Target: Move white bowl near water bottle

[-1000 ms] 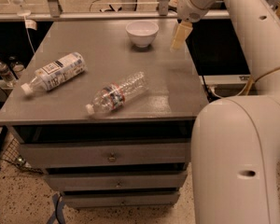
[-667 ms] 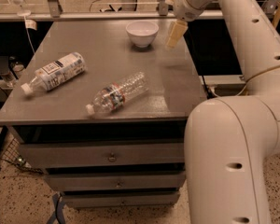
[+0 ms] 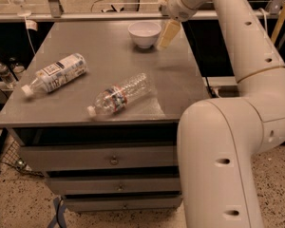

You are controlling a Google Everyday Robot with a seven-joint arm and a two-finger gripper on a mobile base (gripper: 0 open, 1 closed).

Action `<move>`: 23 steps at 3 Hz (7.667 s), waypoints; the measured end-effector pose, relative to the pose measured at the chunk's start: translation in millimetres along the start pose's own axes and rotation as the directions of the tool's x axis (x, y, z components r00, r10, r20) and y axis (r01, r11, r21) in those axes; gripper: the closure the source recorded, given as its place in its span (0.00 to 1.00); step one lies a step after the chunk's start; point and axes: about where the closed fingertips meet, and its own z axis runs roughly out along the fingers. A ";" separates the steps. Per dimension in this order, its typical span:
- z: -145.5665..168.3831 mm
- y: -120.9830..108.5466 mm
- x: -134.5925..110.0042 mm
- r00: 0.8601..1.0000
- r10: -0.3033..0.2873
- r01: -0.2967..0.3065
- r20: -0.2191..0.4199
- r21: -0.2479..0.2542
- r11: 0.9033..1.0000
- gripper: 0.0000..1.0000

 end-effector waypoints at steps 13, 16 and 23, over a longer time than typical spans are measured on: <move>-9.9 33.4 -17.7 0.997 -0.072 0.074 0.024 -0.152 0.986 1.00; -72.0 79.9 -0.3 0.993 -0.114 0.111 -0.011 -0.125 0.986 1.00; -61.9 202.5 -0.1 0.995 -0.087 0.073 -0.046 -0.248 0.966 0.60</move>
Offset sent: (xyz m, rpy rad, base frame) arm 0.0211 0.0268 -0.0248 -0.0467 0.1595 -0.0161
